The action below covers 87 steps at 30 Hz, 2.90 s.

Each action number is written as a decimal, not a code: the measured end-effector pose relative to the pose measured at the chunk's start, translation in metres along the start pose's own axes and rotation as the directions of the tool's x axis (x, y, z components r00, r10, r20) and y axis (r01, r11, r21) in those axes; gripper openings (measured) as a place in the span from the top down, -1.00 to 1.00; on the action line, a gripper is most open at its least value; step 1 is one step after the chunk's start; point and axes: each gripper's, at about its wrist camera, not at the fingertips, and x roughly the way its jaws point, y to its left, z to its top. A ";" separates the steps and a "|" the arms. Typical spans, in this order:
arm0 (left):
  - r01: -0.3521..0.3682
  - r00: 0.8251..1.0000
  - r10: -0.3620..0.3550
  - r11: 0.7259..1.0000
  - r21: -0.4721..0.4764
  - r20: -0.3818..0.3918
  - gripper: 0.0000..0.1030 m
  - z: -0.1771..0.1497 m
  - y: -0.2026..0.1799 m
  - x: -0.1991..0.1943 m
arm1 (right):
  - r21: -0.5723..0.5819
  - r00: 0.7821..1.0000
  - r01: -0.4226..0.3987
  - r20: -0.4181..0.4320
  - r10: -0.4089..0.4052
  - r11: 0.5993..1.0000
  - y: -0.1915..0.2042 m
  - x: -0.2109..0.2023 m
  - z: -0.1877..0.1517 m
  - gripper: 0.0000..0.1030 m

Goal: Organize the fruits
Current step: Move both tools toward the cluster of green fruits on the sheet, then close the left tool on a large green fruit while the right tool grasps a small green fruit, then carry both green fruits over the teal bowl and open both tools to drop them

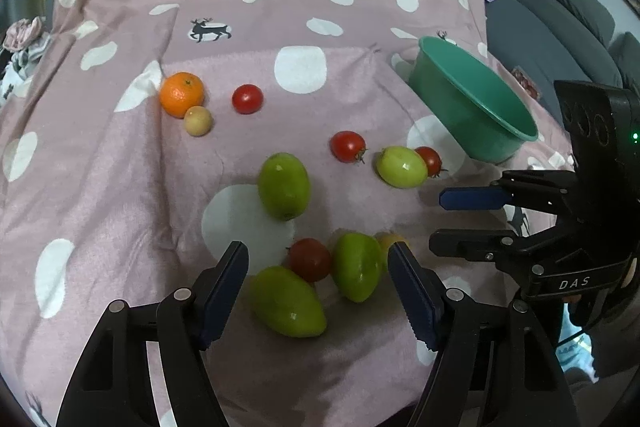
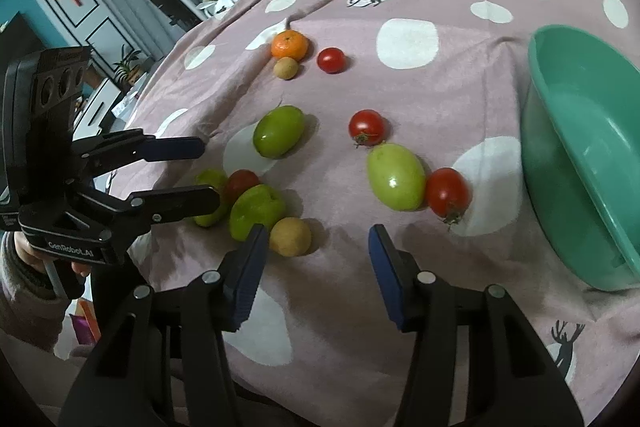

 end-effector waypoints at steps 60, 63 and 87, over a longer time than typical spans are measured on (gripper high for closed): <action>0.002 1.000 -0.003 0.995 -0.105 -0.013 0.18 -0.004 0.023 -0.007 | -0.189 0.997 -0.032 0.067 0.045 0.981 0.031 0.008 0.020 0.11; 0.005 1.000 -0.004 0.997 -0.082 0.014 0.18 0.005 0.015 -0.013 | -0.155 0.993 -0.005 0.113 0.022 0.988 0.020 -0.008 0.020 0.11; 0.199 0.974 -0.215 0.960 0.195 0.065 0.18 0.149 -0.134 0.064 | 0.186 0.887 0.281 0.324 -0.329 0.942 -0.123 -0.113 0.001 0.11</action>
